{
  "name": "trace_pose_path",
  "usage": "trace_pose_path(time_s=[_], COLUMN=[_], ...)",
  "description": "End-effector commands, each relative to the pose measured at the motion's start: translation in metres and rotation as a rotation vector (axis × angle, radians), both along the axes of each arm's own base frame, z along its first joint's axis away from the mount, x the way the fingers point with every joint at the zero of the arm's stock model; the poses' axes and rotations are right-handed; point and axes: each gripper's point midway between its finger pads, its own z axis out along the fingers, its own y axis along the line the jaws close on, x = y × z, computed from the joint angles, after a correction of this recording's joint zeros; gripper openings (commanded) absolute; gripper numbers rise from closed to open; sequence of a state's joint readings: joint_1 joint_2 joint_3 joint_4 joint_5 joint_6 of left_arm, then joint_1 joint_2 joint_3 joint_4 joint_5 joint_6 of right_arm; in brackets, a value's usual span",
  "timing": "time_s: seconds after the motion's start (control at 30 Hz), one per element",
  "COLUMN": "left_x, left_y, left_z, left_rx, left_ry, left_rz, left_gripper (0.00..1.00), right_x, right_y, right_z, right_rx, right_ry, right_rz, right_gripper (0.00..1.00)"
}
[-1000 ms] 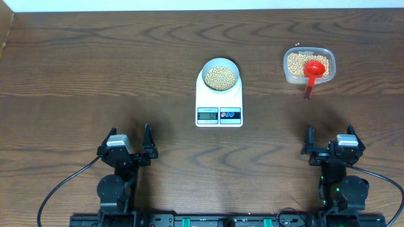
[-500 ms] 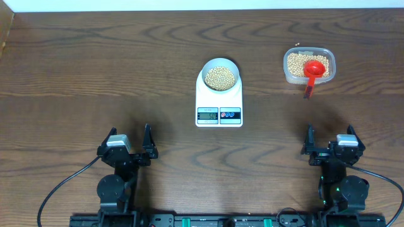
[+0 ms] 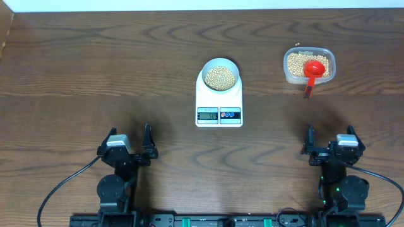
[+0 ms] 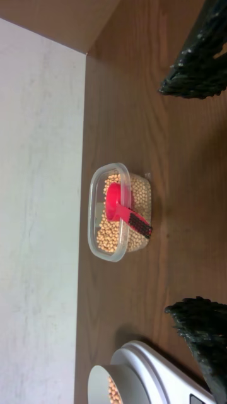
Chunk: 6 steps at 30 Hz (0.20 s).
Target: Scoop item into bowl and weigh 50g on scale
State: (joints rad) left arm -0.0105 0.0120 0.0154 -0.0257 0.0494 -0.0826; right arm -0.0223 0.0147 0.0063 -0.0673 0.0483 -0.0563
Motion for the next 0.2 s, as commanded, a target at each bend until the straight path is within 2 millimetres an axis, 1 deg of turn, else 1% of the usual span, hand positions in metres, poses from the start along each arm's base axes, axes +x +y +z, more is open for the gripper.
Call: trace_pose_path(time_s=[0.0, 0.17], left_x=[-0.0013, -0.0013], left_y=[0.0015, 0.0014], left_z=[-0.0151, -0.0151], left_rx=[-0.006, -0.006], left_ry=[0.050, 0.050], left_rz=[0.011, 0.011], left_gripper=[0.96, 0.96], right_x=[-0.0005, -0.0005], right_y=[-0.0002, -0.0002], right_z=[0.0006, 0.0006], right_rx=[-0.012, -0.012], right_ry=[-0.003, -0.003], right_rz=[0.001, 0.001], right_gripper=[0.99, 0.99])
